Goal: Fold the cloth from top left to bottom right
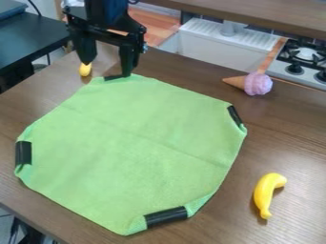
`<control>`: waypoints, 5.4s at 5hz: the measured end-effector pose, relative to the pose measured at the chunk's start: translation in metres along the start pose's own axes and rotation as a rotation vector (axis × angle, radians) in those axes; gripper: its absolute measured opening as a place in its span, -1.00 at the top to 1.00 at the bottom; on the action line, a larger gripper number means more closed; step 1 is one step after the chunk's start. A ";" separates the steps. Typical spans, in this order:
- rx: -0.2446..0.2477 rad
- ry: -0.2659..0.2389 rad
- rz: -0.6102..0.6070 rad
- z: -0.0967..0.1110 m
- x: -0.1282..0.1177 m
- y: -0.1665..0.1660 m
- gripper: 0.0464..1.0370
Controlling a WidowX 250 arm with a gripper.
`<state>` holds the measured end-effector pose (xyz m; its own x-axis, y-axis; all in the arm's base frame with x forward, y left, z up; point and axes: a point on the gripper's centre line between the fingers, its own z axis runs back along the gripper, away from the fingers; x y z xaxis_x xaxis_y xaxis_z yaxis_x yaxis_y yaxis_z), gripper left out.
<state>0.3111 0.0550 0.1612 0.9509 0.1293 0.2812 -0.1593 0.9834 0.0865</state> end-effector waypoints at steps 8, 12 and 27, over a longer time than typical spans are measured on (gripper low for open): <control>-0.121 -0.069 -0.712 -0.092 0.078 0.049 -0.93; -0.093 -0.038 -0.720 -0.130 0.106 0.059 -0.93; -0.184 -0.165 -0.953 -0.051 -0.074 -0.114 0.98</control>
<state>0.2724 -0.0597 0.0815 0.6090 -0.7334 0.3021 0.7118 0.6734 0.1996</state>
